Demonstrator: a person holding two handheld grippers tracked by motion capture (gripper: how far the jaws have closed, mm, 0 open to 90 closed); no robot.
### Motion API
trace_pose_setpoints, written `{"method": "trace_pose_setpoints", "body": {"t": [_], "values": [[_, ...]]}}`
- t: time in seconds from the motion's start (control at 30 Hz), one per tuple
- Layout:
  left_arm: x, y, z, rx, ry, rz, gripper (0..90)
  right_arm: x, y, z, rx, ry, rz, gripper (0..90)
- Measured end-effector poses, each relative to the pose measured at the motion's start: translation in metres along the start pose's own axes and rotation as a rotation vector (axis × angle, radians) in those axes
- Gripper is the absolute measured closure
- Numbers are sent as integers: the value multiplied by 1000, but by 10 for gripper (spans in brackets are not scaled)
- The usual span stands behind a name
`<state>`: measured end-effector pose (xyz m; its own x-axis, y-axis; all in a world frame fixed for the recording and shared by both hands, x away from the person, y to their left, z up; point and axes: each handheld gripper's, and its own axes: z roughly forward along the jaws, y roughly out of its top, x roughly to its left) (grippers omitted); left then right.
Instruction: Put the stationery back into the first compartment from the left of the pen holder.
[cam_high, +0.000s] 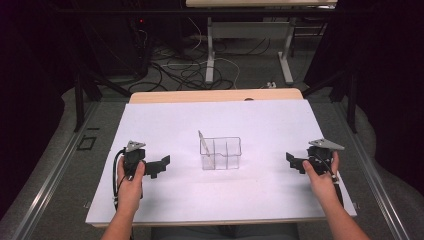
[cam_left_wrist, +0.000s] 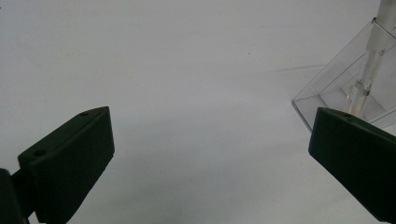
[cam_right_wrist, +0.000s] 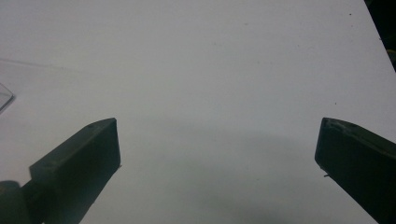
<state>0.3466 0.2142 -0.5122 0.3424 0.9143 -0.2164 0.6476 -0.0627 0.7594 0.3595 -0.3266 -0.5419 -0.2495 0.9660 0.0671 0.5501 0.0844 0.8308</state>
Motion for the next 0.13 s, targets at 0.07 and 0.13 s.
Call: {"method": "trace_pose_setpoints", "body": {"t": [0.07,0.13], "values": [[0,0,0,-1,-1,0,2,1,1,0,2,-4,5,0],[0,0,1,0,0,-2,2,1,1,1,11,-10,-15,0]]}}
